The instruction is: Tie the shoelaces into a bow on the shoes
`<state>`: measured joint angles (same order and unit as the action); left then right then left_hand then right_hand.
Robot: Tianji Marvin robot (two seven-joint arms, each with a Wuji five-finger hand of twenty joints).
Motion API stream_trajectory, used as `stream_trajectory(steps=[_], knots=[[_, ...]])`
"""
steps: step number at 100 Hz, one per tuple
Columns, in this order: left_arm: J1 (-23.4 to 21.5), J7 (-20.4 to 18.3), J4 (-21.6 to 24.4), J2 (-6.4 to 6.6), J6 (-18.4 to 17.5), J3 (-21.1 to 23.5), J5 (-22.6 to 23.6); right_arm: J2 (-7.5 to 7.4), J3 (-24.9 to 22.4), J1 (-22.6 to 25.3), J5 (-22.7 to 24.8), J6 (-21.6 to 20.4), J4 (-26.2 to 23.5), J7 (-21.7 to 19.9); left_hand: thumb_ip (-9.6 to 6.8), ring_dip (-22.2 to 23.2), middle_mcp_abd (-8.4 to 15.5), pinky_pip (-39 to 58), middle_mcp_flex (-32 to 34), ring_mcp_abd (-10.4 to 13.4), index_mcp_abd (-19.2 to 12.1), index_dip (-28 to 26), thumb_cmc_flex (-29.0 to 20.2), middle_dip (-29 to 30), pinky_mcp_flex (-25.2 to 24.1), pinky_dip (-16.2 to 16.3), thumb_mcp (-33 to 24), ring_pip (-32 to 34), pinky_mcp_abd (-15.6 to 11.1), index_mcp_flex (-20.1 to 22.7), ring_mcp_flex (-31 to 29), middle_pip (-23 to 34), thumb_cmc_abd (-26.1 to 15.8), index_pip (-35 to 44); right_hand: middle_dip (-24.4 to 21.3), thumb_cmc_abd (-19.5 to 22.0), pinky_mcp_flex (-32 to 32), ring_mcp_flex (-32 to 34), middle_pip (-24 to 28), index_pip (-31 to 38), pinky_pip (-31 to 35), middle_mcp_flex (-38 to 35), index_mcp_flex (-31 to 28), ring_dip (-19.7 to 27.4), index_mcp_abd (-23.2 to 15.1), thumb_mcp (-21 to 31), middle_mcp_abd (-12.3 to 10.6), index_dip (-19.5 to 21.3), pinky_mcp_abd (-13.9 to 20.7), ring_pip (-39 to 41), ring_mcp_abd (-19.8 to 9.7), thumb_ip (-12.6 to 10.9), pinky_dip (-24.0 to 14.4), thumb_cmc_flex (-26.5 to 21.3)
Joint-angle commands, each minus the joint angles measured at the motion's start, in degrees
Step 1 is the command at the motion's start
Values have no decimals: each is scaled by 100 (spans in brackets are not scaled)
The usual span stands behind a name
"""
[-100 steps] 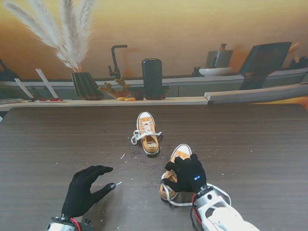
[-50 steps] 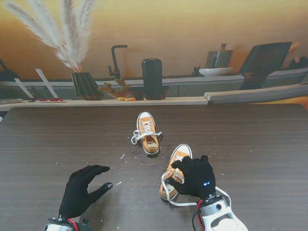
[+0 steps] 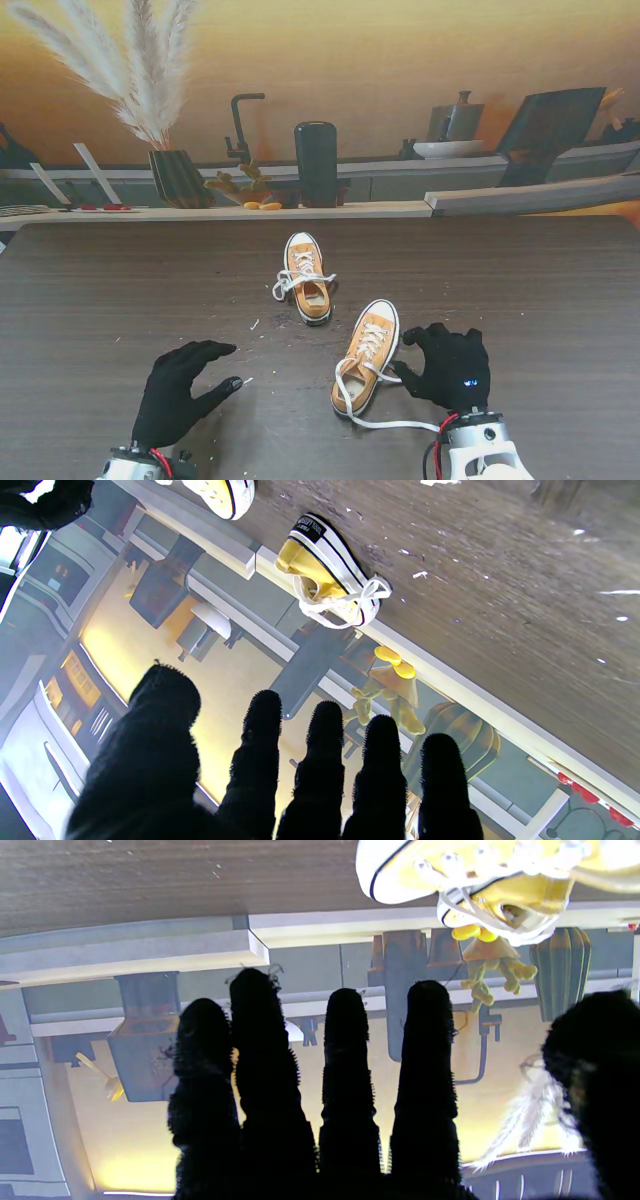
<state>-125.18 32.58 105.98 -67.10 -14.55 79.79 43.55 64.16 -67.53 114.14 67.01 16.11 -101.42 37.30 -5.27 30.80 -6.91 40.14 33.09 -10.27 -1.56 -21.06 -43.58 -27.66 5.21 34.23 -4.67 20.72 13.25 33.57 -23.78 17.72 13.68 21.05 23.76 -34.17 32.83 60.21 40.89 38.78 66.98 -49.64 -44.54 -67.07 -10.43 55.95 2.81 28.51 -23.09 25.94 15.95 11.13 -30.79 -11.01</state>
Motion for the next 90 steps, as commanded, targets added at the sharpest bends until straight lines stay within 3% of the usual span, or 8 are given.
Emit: stream_trajectory(steps=[1,57,90], knots=[[-4,-100,20,7,37,-17,30,-68,-8,-1,37,-20,149,-182,-105,50,-21,7,-48,-1,268,-75,26,-93,-2,-73,-136,9,166,129,-70,-52,-178,16,-2,-152,-105,-173,-39,-83,-87,237,161,72,130,230,44,66,-15,-76,42,-118,-61,-156],[1,-104,17,10,37,-28,37,-221,707,-599,173,6,884,-730,-99,48,-19,10,-47,4,269,-72,30,-92,3,-70,-152,13,165,132,-74,-49,-170,23,-50,-403,-440,-666,-3,-224,-237,1027,669,-127,297,465,109,-42,109,-198,-72,-42,-74,-31],[-5,-96,14,12,-8,-31,48,-216,1132,-975,39,154,1210,-835,-97,53,-23,32,-45,1,274,-71,29,-93,11,-64,-160,25,164,137,-79,-45,-170,25,-113,-643,-706,-944,79,-173,-347,1299,744,-337,387,652,146,-115,123,-342,-68,-18,-84,-83]])
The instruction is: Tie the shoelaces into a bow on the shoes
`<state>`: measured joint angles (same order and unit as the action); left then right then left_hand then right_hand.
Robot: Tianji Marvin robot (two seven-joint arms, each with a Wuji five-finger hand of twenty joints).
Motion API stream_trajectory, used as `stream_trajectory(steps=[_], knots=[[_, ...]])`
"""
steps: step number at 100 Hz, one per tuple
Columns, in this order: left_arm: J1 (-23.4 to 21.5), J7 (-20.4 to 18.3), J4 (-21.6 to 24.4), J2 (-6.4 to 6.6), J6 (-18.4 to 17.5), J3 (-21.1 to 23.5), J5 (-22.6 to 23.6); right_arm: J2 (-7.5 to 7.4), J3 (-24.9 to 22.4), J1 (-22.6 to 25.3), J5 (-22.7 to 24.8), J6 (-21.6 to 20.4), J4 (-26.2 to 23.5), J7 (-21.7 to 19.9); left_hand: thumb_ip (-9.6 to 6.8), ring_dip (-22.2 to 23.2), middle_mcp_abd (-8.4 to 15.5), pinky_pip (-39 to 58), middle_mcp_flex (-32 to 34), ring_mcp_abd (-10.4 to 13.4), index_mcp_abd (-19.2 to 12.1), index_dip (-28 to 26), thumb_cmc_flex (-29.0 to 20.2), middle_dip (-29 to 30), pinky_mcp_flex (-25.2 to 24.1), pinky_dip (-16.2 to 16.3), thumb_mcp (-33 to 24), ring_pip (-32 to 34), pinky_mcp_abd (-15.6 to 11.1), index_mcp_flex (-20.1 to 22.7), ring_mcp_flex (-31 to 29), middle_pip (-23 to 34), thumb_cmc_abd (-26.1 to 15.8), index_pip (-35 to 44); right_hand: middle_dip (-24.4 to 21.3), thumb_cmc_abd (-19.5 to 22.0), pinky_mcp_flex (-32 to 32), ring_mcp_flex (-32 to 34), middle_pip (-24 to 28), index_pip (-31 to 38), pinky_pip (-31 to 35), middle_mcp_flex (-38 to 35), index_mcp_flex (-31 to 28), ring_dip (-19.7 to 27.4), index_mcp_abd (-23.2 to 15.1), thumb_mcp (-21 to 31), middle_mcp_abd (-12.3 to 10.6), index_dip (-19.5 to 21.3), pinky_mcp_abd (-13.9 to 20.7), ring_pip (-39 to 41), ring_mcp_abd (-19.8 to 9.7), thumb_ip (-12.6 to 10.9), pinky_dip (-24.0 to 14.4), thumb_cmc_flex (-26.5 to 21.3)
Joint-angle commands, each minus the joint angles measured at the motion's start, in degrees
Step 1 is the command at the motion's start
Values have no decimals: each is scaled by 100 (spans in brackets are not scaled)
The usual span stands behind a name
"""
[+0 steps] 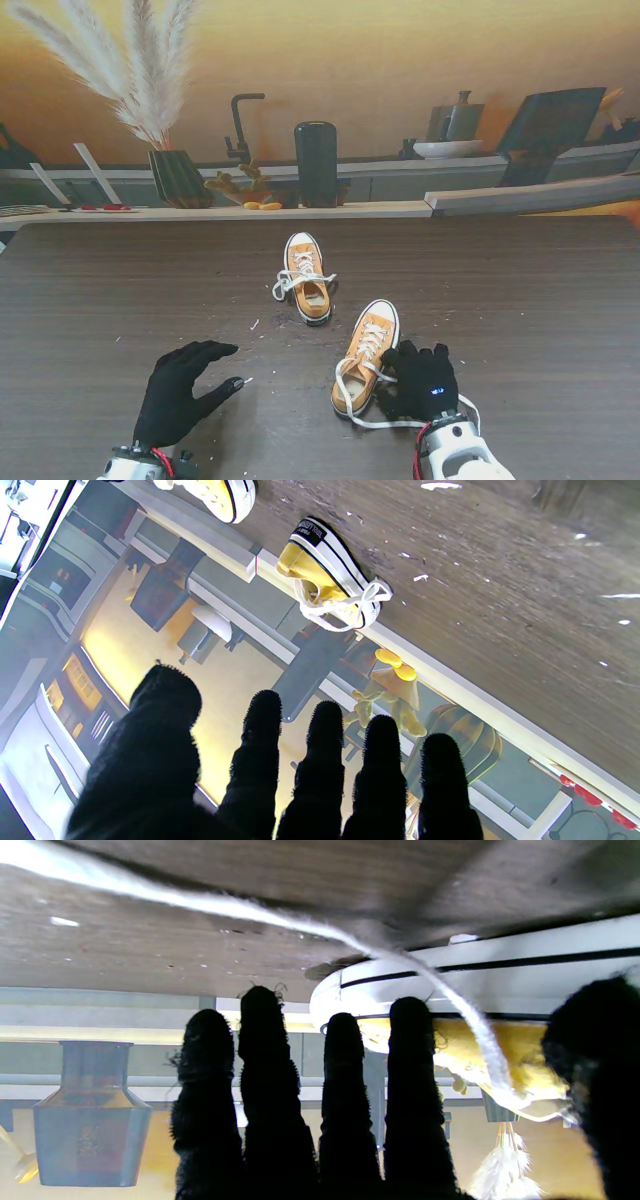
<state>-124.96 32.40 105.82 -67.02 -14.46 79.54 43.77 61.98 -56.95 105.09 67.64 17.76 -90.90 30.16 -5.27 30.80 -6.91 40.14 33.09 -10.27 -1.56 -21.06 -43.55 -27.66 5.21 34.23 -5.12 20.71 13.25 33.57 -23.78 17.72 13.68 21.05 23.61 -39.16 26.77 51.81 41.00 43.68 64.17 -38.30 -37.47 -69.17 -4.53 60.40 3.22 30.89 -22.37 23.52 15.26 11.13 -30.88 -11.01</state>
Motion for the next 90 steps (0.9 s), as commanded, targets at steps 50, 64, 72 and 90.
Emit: stream_trajectory(steps=[50,64,72,90], knots=[[-28,-56,16,2,-70,-22,24,161,542,-644,-539,-11,893,413,-93,56,-15,49,-35,6,268,-73,38,-96,9,-65,-114,36,164,142,-79,-39,-186,36,-107,-235,111,322,73,1316,-22,-997,-1297,498,-1333,579,-23,-1522,-55,-132,172,823,47,-1253],[-22,-70,11,5,-78,-32,25,198,519,-645,-647,-49,935,491,-92,56,-23,51,-33,8,265,-73,36,-96,8,-67,-110,37,165,141,-82,-38,-180,37,-98,-196,152,434,50,1584,-18,-1272,-1796,683,-1460,889,-84,-1432,-51,-169,176,695,64,-1519],[-20,-66,8,6,-77,-37,29,209,473,-618,-666,-83,922,551,-93,56,-23,54,-35,13,268,-74,36,-96,10,-67,-111,38,163,147,-83,-39,-188,41,-77,-295,173,470,39,1700,-16,-1346,-1893,800,-1433,1041,-83,-1244,-48,-156,188,710,81,-1567],[-13,-64,3,6,-79,-49,27,247,329,-509,-697,-93,815,716,-91,56,-16,54,-37,13,270,-74,37,-96,5,-69,-109,38,159,149,-81,-38,-212,43,-43,-127,162,539,62,1722,-16,-1455,-1790,962,-1253,1056,-13,-623,-55,-110,235,733,109,-1711]])
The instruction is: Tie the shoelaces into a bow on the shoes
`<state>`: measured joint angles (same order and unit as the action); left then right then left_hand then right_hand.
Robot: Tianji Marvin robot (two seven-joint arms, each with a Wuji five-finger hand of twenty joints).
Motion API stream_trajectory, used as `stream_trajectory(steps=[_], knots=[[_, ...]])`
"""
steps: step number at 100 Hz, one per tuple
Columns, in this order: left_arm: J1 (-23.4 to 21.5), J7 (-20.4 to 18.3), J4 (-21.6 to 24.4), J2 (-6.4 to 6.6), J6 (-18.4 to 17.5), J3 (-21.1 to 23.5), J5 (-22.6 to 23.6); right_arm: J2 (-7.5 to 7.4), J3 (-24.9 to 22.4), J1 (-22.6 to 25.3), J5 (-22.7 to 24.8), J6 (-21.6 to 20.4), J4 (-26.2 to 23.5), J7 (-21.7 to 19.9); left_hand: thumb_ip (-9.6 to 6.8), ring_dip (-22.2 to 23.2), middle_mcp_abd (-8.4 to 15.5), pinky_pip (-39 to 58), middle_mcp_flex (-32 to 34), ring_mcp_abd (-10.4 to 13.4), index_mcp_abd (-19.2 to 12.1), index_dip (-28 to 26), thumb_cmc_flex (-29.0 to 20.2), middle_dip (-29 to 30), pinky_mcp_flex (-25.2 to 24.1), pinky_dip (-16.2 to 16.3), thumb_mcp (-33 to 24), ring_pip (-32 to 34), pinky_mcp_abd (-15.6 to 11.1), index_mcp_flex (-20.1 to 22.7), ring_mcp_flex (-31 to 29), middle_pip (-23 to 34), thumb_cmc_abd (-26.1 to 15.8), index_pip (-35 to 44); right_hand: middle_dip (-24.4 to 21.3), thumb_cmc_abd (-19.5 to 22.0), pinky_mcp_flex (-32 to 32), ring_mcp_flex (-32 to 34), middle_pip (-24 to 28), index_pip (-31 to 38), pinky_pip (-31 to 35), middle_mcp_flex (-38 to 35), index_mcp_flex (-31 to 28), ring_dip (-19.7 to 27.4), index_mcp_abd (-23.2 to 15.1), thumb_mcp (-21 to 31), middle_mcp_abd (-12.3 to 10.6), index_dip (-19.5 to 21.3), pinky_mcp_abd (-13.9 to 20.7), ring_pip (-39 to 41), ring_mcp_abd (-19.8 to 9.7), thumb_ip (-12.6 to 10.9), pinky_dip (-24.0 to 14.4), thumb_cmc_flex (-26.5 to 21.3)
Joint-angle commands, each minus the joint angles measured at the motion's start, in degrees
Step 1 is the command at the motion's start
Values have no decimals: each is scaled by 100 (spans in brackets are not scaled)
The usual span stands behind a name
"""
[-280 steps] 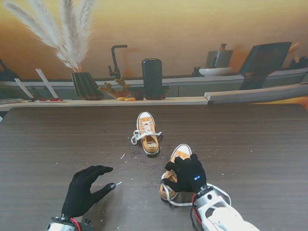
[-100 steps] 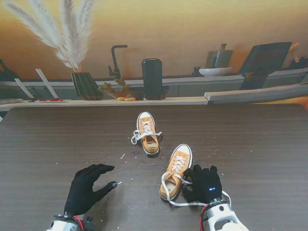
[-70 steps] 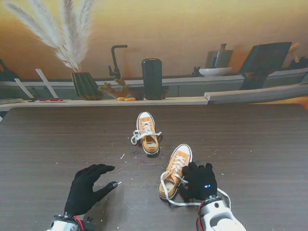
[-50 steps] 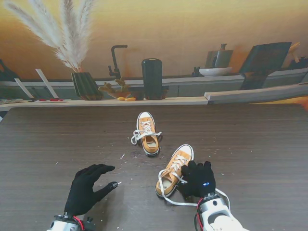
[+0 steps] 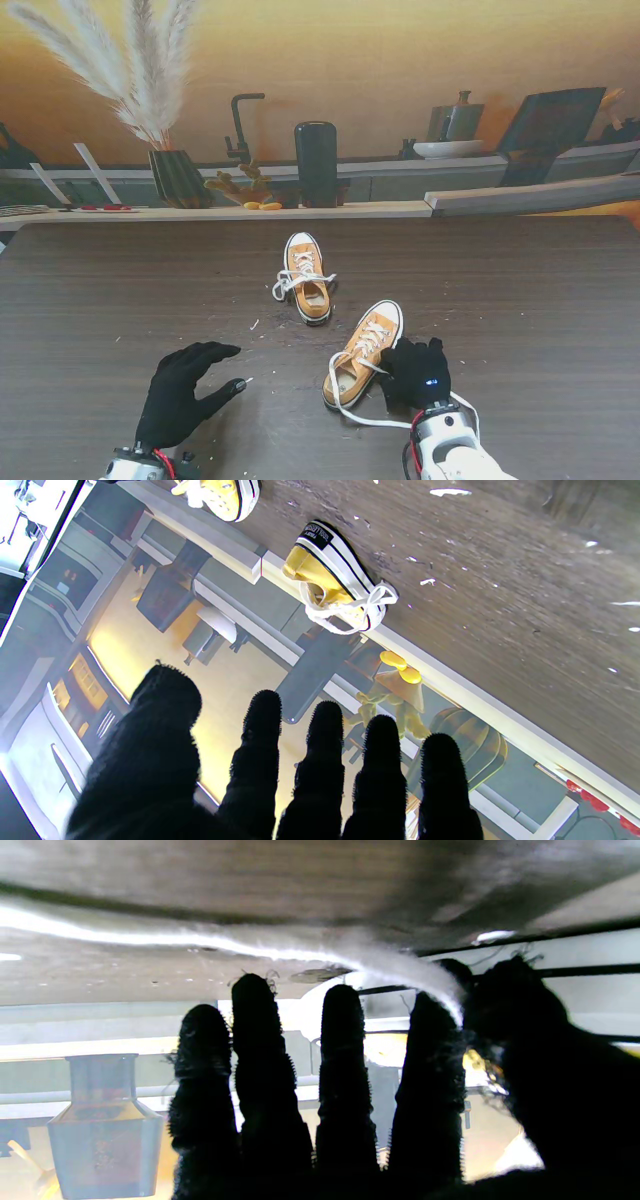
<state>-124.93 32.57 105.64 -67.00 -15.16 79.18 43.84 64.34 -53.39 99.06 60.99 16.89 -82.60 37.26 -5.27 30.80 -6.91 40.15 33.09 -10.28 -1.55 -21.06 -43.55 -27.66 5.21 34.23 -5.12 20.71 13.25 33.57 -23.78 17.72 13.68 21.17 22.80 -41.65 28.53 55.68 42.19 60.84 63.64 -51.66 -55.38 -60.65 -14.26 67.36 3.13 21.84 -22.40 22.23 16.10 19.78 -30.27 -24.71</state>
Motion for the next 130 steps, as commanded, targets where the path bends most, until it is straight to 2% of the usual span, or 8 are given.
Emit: stream_trajectory(steps=[1,14,36,54,70,105,119,130], knots=[[-16,-80,21,3,-10,-12,20,13,-38,102,-36,-8,-24,17,-91,56,-18,54,-40,14,267,-74,33,-96,6,-68,-110,39,160,151,-84,-39,-210,32,32,137,-16,168,-66,-2,33,-140,17,143,-271,348,6,330,-59,9,164,-133,52,-359],[-14,-74,17,2,-19,-16,19,71,-220,227,-186,-149,-174,145,-86,56,-23,58,-40,11,261,-74,34,-95,12,-69,-103,41,159,151,-85,-40,-227,33,-120,347,-58,326,-296,16,-165,-442,187,746,-136,238,152,761,9,-141,332,-149,224,-508],[-20,-74,22,0,-35,-12,6,295,-615,444,-1137,-925,-435,234,-83,55,-23,48,-35,0,269,-74,29,-95,-2,-77,-92,40,155,153,-82,-40,-239,32,-675,619,-208,408,-1098,283,-577,-993,526,3068,145,99,426,1138,18,-572,717,-170,1030,-717],[-18,-90,28,-2,-46,-17,-19,434,-853,613,-2016,-1405,-715,-68,-73,56,-27,26,-34,-6,267,-74,7,-96,-10,-91,-85,41,129,160,-78,-39,-271,34,-889,740,-322,533,-1517,487,-681,-1478,699,3965,341,38,583,1159,109,-841,801,-172,1375,-777],[-7,-114,21,1,-62,-23,-28,568,-942,666,-2823,-1756,-779,-223,-72,58,-35,-1,-42,-13,282,-74,-9,-97,-20,-109,-79,46,99,162,-78,-37,-271,35,-850,690,-233,889,-1263,642,-521,-2089,704,4450,628,102,535,1043,107,-778,817,-167,1513,-815],[5,-147,18,0,-89,-32,-71,699,-1106,818,-4644,-1998,-1057,-968,-72,58,-61,-61,-50,-21,299,-72,-23,-100,-27,-155,-67,60,48,175,-68,-28,-276,39,-154,674,-234,1326,856,783,-588,-2464,765,4560,1183,64,324,946,192,-214,1023,-191,1778,-949],[5,-160,20,-4,-110,-32,-102,741,-1177,893,-5311,-2004,-1211,-1141,-74,59,-62,-93,-50,-25,312,-71,-33,-102,-32,-179,-67,70,27,184,-69,-21,-274,42,312,800,162,1544,1993,899,-443,-2181,939,3939,1322,-84,356,989,-23,352,1135,-229,1829,-1058],[6,-155,18,-4,-120,-32,-99,764,-1223,946,-5659,-1955,-1318,-1215,-74,59,-62,-107,-51,-20,307,-71,-41,-103,-31,-192,-68,77,9,189,-70,-17,-269,43,339,775,825,1548,2269,961,-90,-2183,947,2697,1383,-70,365,923,-469,1252,1131,-232,1942,-1056]])
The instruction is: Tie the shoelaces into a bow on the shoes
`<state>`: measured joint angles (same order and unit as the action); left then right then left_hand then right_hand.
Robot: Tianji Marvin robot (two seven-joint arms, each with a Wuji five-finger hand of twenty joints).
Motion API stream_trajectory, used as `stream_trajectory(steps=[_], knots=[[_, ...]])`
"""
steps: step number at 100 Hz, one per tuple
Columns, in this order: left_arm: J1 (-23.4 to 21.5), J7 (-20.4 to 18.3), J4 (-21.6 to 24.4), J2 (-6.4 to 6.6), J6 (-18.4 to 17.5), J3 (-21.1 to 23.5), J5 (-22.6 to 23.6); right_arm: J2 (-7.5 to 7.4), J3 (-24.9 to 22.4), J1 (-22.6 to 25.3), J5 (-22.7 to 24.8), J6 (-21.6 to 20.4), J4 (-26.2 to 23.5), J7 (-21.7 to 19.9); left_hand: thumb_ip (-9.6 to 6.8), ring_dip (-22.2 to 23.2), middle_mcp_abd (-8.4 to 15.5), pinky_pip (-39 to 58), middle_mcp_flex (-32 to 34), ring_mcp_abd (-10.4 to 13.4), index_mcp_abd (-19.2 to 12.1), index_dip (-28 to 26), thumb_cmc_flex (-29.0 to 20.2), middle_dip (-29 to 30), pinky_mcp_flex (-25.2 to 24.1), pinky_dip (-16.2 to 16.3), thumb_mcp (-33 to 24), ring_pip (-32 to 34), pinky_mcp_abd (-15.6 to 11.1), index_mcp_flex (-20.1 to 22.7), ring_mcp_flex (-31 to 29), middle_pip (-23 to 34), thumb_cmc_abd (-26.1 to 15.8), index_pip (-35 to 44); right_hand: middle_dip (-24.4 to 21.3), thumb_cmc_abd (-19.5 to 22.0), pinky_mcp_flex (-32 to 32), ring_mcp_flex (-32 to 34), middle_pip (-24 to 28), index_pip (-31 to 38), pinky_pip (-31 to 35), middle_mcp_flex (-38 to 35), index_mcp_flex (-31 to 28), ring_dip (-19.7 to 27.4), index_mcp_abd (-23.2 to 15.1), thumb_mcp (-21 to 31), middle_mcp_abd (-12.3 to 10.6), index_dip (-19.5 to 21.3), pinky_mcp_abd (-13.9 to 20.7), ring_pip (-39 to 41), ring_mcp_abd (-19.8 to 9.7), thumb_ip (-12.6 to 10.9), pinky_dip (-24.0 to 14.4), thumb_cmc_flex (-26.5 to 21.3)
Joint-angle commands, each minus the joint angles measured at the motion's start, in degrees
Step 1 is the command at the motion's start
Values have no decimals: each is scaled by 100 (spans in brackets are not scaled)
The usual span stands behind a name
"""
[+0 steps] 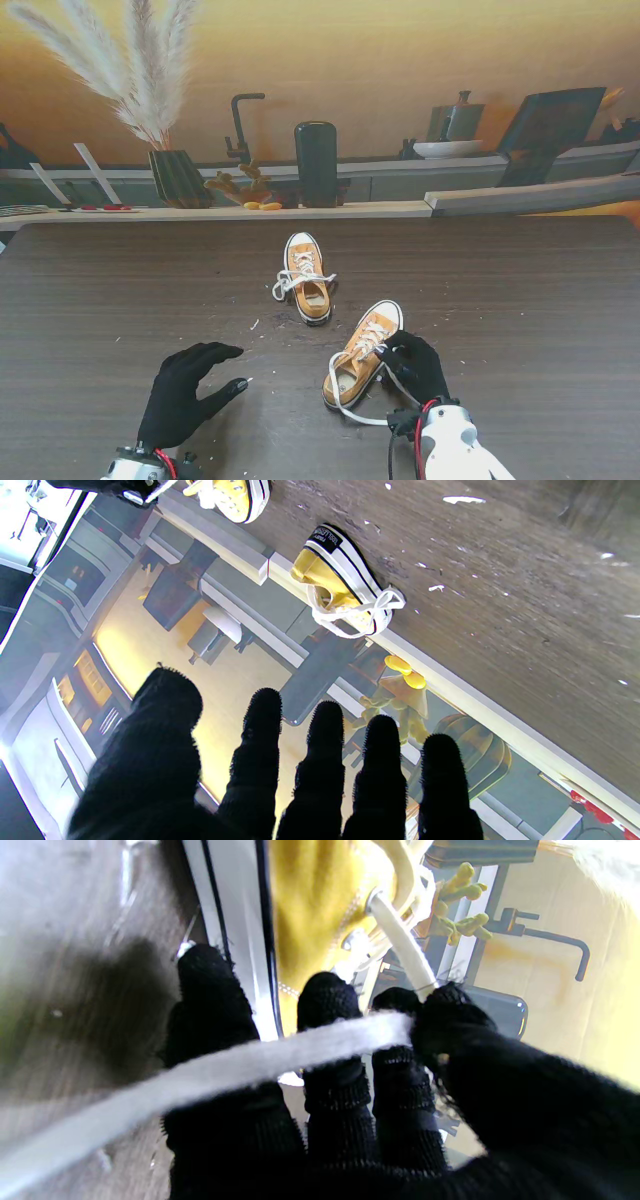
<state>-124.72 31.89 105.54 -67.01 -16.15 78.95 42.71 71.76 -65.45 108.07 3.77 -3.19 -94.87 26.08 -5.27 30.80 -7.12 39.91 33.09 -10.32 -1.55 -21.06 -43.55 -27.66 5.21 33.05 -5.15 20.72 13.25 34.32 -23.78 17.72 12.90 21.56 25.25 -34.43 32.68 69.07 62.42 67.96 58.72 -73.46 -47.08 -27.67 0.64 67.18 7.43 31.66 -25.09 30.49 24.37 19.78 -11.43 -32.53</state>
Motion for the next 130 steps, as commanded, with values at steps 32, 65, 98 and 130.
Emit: stream_trajectory(steps=[32,65,98,130], knots=[[-9,-69,15,-6,-59,-17,7,-43,-195,216,38,201,-384,-320,-74,57,-55,-121,-33,-17,327,-69,-50,-109,-23,-111,-65,95,-16,131,-76,1,-188,12,34,-37,3029,541,37,278,3672,-273,58,-3836,-23,36,-135,-184,-973,5382,-1609,-210,-1887,-185],[124,-45,9,-12,346,-292,-38,-180,-604,554,261,187,-1041,-660,-66,72,-6,-22,81,-155,294,-74,57,-132,69,-81,-23,156,78,174,-194,57,-212,36,729,122,3553,650,634,211,6125,-244,123,-5831,-42,-257,-291,-181,432,7229,-4464,-267,-4487,-239],[37,-558,843,18,2108,-871,-133,-308,-817,712,-26,91,-1155,-1289,-51,-143,-25,483,191,-596,433,19,911,-106,393,178,506,-213,510,-6,-608,-172,-188,-436,790,190,3498,648,271,11,5982,-37,82,-5864,-201,-474,-203,-238,412,6944,-4182,-326,-4097,-313],[611,-1540,1423,248,3949,-1861,996,-435,-974,782,-250,182,-1143,-1926,-347,541,-311,2336,1092,-584,726,-620,1549,-590,1226,590,386,922,596,788,-1574,310,-622,266,812,274,3481,641,109,-99,5785,80,81,-5780,-259,-604,-183,-196,367,6752,-4001,-356,-3971,-363]])
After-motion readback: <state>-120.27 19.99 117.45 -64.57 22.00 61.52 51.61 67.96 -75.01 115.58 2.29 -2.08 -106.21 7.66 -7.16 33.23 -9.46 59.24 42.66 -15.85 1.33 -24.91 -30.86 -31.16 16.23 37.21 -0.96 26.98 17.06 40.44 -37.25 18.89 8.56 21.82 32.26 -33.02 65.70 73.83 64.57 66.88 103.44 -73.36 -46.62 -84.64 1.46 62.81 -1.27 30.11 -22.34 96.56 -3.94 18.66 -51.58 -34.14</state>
